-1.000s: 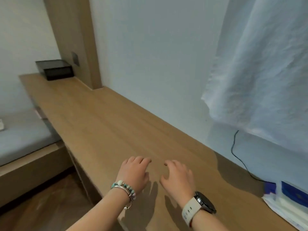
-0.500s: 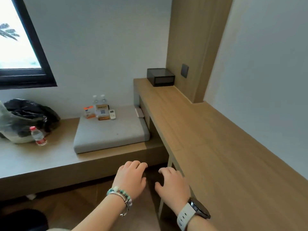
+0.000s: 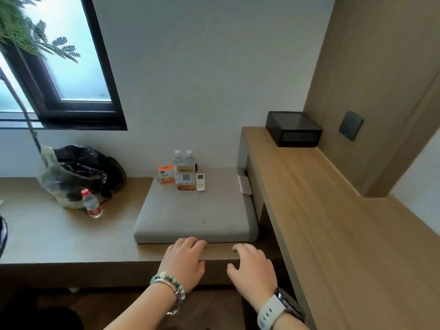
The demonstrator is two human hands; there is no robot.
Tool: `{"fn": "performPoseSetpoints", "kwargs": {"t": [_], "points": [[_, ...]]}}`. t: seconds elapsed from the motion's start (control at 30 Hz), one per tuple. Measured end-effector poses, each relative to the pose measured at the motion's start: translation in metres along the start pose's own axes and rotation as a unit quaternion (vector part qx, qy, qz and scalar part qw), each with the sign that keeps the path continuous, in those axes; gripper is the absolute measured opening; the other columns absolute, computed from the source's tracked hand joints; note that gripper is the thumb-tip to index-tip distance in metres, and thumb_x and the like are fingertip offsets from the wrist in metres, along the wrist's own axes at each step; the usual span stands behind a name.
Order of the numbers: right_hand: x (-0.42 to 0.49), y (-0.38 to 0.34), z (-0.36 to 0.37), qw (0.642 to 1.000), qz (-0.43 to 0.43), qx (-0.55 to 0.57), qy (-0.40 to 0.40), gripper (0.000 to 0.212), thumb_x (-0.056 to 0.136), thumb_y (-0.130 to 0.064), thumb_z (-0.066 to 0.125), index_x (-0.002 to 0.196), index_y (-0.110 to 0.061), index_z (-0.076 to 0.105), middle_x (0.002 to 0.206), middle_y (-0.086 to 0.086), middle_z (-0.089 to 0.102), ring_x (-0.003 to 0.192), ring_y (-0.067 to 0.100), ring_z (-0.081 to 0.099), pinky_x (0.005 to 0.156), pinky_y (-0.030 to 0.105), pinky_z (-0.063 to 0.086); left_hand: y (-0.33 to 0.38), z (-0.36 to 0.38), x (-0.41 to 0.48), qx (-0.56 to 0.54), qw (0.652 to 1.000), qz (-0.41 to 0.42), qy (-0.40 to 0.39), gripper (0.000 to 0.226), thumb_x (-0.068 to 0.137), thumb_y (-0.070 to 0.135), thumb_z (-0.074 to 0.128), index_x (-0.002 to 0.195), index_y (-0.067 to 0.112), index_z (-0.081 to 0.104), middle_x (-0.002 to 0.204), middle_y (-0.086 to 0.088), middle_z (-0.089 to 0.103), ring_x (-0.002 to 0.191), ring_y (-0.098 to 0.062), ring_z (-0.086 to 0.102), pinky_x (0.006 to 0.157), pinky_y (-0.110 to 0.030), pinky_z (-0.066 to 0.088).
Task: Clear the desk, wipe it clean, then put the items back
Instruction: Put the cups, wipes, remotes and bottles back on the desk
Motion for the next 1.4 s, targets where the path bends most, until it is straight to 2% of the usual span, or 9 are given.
{"fn": "performPoseSetpoints", "kwargs": {"t": [0.07, 0.1, 0.17, 0.2, 0.27, 0.47, 0.77, 1.0, 1.4], "points": [[0.037, -0.003, -0.002, 1.0, -0.007, -0.003, -0.011, 0.042, 0.092, -0.035, 0.045, 0.133, -0.03, 0.043, 0.137, -0.011, 0.044, 0.124, 0.014, 0.041, 0.099, 0.031, 0.035, -0.014, -0.008, 0.033, -0.007, 1.0, -0.021, 0.006, 0.046, 0.065, 0.035, 0.078, 0.109, 0.03, 0.063, 0.104, 0.01, 0.061, 0.097, -0.014, 0.061, 0.079, -0.028, 0.051], [0.054, -0.007, -0.002, 1.0, -0.012, -0.005, -0.017, 0.041, 0.092, -0.035, 0.045, 0.133, -0.03, 0.043, 0.136, -0.011, 0.045, 0.124, 0.014, 0.041, 0.099, 0.032, 0.035, -0.021, -0.01, 0.046, -0.011, 0.999, -0.034, 0.004, 0.046, 0.066, 0.035, 0.078, 0.109, 0.03, 0.063, 0.103, 0.011, 0.061, 0.097, -0.013, 0.061, 0.079, -0.028, 0.051], [0.086, -0.015, 0.0, 0.999, -0.022, -0.009, -0.033, 0.041, 0.092, -0.034, 0.044, 0.133, -0.03, 0.043, 0.136, -0.011, 0.045, 0.124, 0.014, 0.041, 0.099, 0.031, 0.035, -0.037, -0.006, 0.073, -0.019, 0.999, -0.05, -0.012, 0.042, 0.086, 0.031, 0.057, 0.128, 0.03, 0.05, 0.125, 0.01, 0.052, 0.118, -0.013, 0.048, 0.097, -0.027, 0.04], [0.101, -0.02, 0.002, 0.999, -0.028, -0.011, -0.041, 0.041, 0.092, -0.035, 0.045, 0.133, -0.03, 0.043, 0.136, -0.01, 0.045, 0.124, 0.014, 0.041, 0.099, 0.031, 0.035, -0.047, -0.003, 0.085, -0.026, 0.998, -0.05, -0.009, 0.043, 0.091, 0.03, 0.048, 0.133, 0.03, 0.044, 0.131, 0.01, 0.047, 0.123, -0.013, 0.042, 0.101, -0.025, 0.035], [0.132, -0.031, 0.008, 0.998, -0.037, -0.015, -0.055, 0.042, 0.093, -0.035, 0.044, 0.134, -0.029, 0.042, 0.137, -0.01, 0.045, 0.125, 0.014, 0.041, 0.1, 0.03, 0.035, -0.07, 0.0, 0.11, -0.033, 0.998, -0.059, 0.006, 0.043, 0.093, 0.03, 0.044, 0.136, 0.031, 0.04, 0.135, 0.011, 0.044, 0.125, -0.011, 0.039, 0.103, -0.024, 0.032], [0.225, -0.07, 0.027, 0.996, -0.037, -0.002, -0.081, 0.043, 0.094, -0.034, 0.046, 0.137, -0.029, 0.04, 0.139, -0.01, 0.043, 0.127, 0.013, 0.039, 0.104, 0.03, 0.033, -0.145, 0.006, 0.184, -0.048, 0.996, -0.073, -0.01, 0.044, 0.094, 0.034, 0.043, 0.137, 0.031, 0.037, 0.138, 0.011, 0.041, 0.127, -0.011, 0.036, 0.103, -0.023, 0.032], [0.339, -0.124, 0.05, 0.995, 0.015, 0.008, -0.095, 0.042, 0.094, -0.032, 0.046, 0.135, -0.028, 0.043, 0.139, -0.007, 0.045, 0.127, 0.014, 0.04, 0.104, 0.031, 0.035, -0.242, 0.012, 0.285, -0.072, 0.993, -0.055, -0.074, 0.043, 0.095, 0.03, 0.043, 0.138, 0.028, 0.037, 0.138, 0.008, 0.041, 0.128, -0.014, 0.036, 0.104, -0.026, 0.033], [0.399, -0.115, 0.073, 0.991, 0.042, 0.001, -0.13, 0.037, 0.094, -0.034, 0.044, 0.13, -0.025, 0.046, 0.136, -0.005, 0.048, 0.125, 0.016, 0.043, 0.1, 0.029, 0.037, -0.272, 0.038, 0.341, -0.073, 0.99, -0.051, -0.111, 0.043, 0.095, 0.029, 0.045, 0.137, 0.027, 0.039, 0.135, 0.007, 0.044, 0.125, -0.014, 0.039, 0.103, -0.025, 0.034], [0.526, -0.083, 0.082, 0.984, 0.016, 0.008, -0.178, 0.039, 0.094, -0.03, 0.046, 0.133, -0.025, 0.045, 0.135, -0.004, 0.048, 0.122, 0.017, 0.046, 0.097, 0.027, 0.04, -0.31, 0.079, 0.432, -0.093, 0.971, -0.148, -0.161, 0.042, 0.093, 0.031, 0.046, 0.135, 0.027, 0.041, 0.136, 0.006, 0.044, 0.126, -0.016, 0.039, 0.102, -0.027, 0.037]]}}
Point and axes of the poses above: each hand's wrist, its own x-axis towards the middle knuckle, its own z-axis out of the palm, y = z × x, the point moved 6 cm from there along x, towards the middle knuckle
